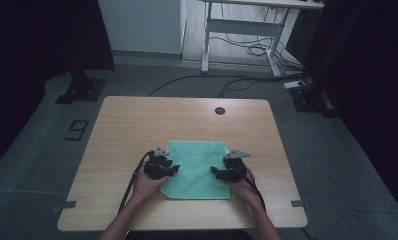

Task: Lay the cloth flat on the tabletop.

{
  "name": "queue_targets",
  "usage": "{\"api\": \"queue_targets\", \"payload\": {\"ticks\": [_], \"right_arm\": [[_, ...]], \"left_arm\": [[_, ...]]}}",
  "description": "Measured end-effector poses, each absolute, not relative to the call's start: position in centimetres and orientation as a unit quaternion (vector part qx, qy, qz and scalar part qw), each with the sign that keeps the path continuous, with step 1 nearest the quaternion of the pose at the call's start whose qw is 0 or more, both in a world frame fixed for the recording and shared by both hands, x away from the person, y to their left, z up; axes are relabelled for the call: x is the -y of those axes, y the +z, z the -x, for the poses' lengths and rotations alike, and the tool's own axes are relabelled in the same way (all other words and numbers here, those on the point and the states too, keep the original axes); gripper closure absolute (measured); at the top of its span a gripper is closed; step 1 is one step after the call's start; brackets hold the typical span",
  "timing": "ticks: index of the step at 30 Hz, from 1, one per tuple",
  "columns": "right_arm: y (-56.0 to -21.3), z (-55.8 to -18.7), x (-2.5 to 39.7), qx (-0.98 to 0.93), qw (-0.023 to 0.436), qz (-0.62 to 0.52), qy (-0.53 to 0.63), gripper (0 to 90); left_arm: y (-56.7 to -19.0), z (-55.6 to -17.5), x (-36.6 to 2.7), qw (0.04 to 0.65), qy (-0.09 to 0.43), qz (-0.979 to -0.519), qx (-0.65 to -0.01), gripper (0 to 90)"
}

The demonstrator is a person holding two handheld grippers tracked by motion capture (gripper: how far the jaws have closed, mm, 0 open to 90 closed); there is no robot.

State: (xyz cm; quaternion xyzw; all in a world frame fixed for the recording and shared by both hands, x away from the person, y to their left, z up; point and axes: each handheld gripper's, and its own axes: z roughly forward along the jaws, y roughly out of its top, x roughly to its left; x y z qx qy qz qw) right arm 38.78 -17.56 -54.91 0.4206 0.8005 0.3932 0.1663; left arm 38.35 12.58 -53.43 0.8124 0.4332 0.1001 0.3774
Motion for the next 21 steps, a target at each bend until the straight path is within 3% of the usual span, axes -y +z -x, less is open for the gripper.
{"api": "queue_targets", "payload": {"ticks": [21], "right_arm": [[-53.2,-35.5,15.2,-0.79,0.142,-0.379,0.46,34.1]], "left_arm": [[-50.7,-39.4,-14.9,0.388,0.134,-0.803,-0.431,43.1]]}}
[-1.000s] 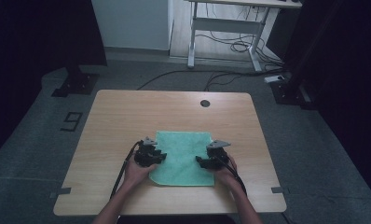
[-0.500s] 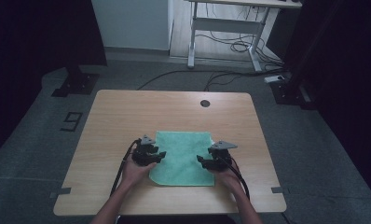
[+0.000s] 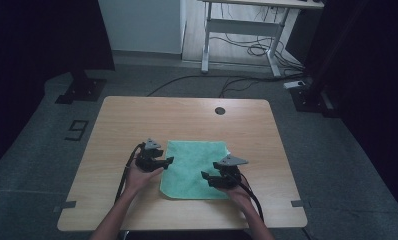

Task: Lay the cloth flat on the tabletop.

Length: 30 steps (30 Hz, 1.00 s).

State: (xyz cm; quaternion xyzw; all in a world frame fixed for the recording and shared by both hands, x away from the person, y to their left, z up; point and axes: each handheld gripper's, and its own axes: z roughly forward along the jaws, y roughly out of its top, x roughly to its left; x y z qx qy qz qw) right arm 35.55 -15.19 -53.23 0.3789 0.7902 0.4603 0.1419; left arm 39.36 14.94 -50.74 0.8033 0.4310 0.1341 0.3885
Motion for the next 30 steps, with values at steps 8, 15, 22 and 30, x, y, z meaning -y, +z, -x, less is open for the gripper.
{"api": "queue_targets", "payload": {"ticks": [8,15,22,30], "right_arm": [[-52.9,-35.0,13.6,-0.789,0.134,-0.366,0.475,35.4],[-52.9,-34.5,11.9,-0.796,0.12,-0.346,0.483,37.5],[-52.5,-34.2,10.4,-0.801,0.113,-0.329,0.487,38.0],[-52.4,-33.8,9.4,-0.804,0.109,-0.32,0.49,38.7]], "left_arm": [[-50.6,-40.2,-15.3,0.386,0.139,-0.802,-0.434,42.1],[-50.7,-41.3,-15.6,0.387,0.159,-0.796,-0.438,41.2],[-51.0,-42.7,-15.6,0.385,0.154,-0.795,-0.442,42.4],[-51.0,-43.5,-15.3,0.389,0.15,-0.793,-0.444,42.1]]}}
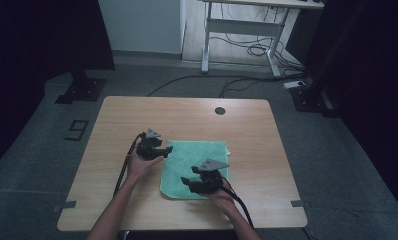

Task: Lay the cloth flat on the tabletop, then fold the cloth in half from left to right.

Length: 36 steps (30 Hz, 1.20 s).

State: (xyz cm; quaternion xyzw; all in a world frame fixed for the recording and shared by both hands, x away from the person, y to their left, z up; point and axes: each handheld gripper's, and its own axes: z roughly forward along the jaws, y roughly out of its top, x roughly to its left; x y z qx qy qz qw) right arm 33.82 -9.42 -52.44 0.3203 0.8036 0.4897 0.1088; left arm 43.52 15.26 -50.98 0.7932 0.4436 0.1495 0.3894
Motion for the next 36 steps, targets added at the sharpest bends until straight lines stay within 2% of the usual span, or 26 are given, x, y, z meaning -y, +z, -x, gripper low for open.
{"api": "queue_targets", "payload": {"ticks": [36], "right_arm": [[-52.8,-33.2,6.9,-0.814,0.097,-0.294,0.491,39.6]], "left_arm": [[-53.0,-48.7,-15.1,0.366,0.147,-0.793,-0.463,44.1]]}}
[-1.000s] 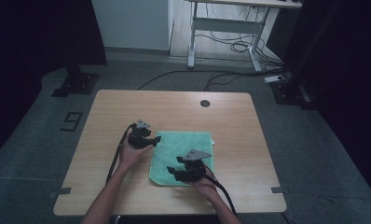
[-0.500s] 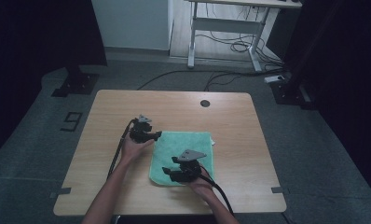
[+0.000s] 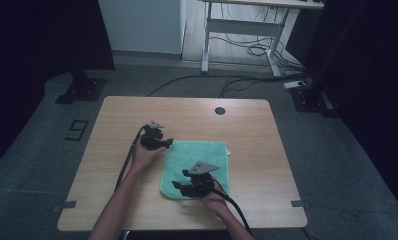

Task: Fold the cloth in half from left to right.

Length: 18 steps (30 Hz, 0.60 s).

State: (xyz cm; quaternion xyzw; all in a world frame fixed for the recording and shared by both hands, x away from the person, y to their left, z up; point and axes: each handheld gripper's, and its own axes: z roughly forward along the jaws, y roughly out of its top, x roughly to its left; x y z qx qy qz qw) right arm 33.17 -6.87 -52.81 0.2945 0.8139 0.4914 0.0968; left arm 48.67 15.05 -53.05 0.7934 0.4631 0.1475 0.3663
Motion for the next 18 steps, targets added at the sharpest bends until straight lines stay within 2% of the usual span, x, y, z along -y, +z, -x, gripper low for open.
{"api": "queue_targets", "payload": {"ticks": [13,18], "right_arm": [[-52.8,-33.0,7.1,-0.814,0.098,-0.294,0.491,40.0],[-52.9,-32.8,6.5,-0.816,0.092,-0.29,0.492,40.0]], "left_arm": [[-54.3,-49.3,-14.8,0.363,0.142,-0.794,-0.466,50.6],[-54.3,-49.1,-14.5,0.363,0.144,-0.797,-0.461,59.2]]}}
